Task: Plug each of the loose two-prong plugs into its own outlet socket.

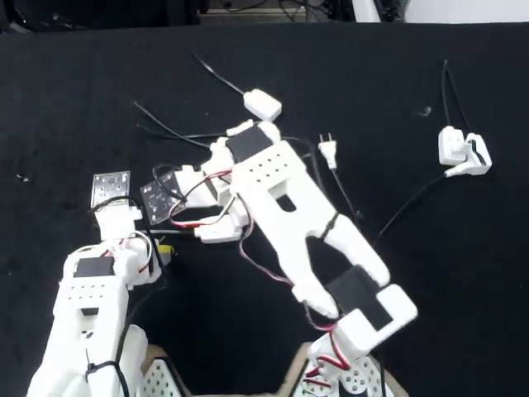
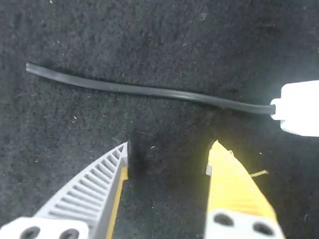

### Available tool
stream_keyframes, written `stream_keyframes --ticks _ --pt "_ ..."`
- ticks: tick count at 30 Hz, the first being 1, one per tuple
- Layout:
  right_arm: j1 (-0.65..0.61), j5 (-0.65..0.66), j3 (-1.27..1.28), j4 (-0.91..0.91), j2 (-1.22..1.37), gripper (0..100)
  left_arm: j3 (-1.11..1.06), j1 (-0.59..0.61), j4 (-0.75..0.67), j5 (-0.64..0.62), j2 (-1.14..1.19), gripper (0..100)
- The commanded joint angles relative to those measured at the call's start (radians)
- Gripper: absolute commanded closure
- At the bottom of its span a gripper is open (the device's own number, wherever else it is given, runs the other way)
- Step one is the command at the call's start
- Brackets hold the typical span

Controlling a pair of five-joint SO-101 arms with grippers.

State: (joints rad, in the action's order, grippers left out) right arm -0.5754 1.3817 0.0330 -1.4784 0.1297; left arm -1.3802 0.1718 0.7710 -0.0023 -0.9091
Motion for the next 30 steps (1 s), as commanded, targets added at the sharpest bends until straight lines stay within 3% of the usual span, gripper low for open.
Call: stream_keyframes --ticks 1,30 --pt "0.018 0.015 -0.061 0.008 0.022 98.8 0.053 0.01 -0.015 0.003 0.005 74" --pt "0.003 0.015 -0.125 -0.049 0.033 98.8 0.053 0.012 -0.015 0.003 0.005 74"
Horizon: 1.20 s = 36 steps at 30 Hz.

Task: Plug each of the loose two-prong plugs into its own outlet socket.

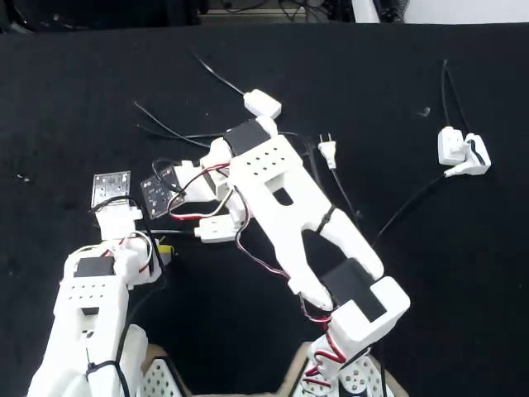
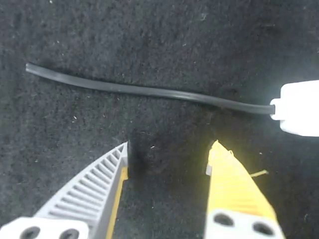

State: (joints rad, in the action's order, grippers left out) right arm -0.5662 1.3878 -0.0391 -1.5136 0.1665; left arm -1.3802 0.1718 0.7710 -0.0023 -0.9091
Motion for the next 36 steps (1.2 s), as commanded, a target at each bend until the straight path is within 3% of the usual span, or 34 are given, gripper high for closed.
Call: stream_keyframes --ticks 1,36 --pt "-0.006 0.009 -0.053 -0.012 -0.002 98.8 0.053 0.012 -0.015 0.003 0.005 74" --pt "-0.006 0.009 -0.016 0.037 0.001 98.8 0.053 0.012 -0.012 0.003 0.005 74"
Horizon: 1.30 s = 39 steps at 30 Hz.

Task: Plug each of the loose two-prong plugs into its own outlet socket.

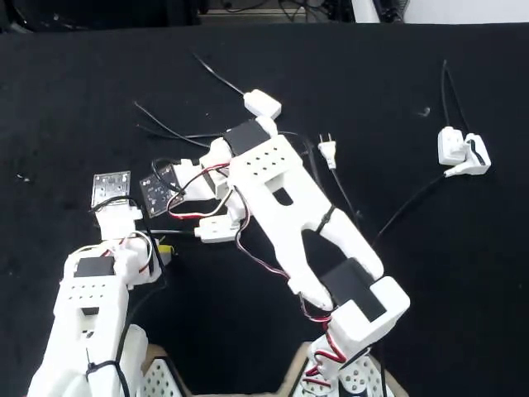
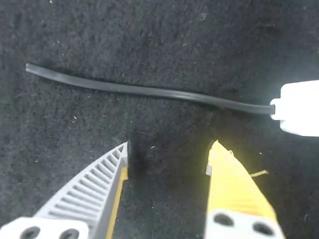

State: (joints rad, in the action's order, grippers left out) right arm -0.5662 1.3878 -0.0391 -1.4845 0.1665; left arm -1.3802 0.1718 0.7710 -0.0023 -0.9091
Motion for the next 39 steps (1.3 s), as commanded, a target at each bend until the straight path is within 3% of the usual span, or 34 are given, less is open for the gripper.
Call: stream_keyframes --ticks 1,27,39 --pt "-0.008 0.011 -0.004 0.008 0.001 98.8 0.053 0.012 -0.012 0.003 0.005 74" --pt "-0.075 0.038 0.016 0.035 0.001 98.8 0.053 0.012 -0.011 0.003 0.005 74" --pt "-0.048 0.035 0.073 0.069 0.05 98.8 0.053 0.012 -0.009 0.003 0.005 74"
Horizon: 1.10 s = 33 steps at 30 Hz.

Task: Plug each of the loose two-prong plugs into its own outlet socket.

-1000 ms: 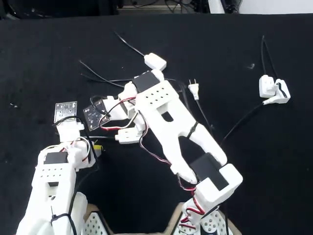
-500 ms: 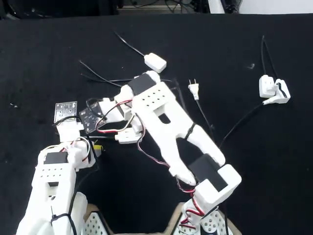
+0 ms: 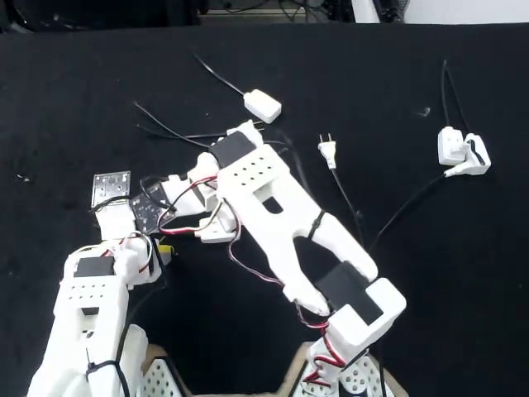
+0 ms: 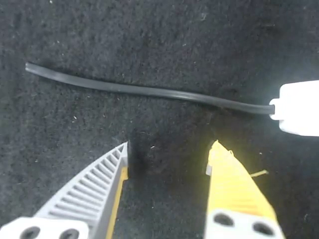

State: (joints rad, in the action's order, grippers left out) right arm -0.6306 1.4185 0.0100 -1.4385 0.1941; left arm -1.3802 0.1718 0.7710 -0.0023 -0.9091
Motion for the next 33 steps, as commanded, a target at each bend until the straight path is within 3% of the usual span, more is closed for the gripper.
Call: stream_keyframes --ticks 1,13,20,25,27,33 --pt "0.015 -0.006 0.024 0.028 0.024 98.8 0.053 0.012 -0.009 0.003 0.005 74" --pt "0.032 -0.06 0.019 0.118 0.081 98.8 0.053 0.012 -0.009 0.005 0.005 74" --pt "0.028 -0.203 0.022 0.12 -0.019 97.7 0.053 0.013 -0.012 0.0 0.005 74" --pt "0.031 -0.325 0.024 0.089 -0.094 79.6 0.053 0.013 -0.014 -0.005 0.005 74" --pt "0.028 -0.318 0.024 0.055 -0.117 74.7 0.054 0.033 -0.015 -0.006 0.005 74" --pt "0.028 -0.296 0.019 0.02 -0.189 74.2 0.096 0.131 -0.015 -0.169 0.005 74"
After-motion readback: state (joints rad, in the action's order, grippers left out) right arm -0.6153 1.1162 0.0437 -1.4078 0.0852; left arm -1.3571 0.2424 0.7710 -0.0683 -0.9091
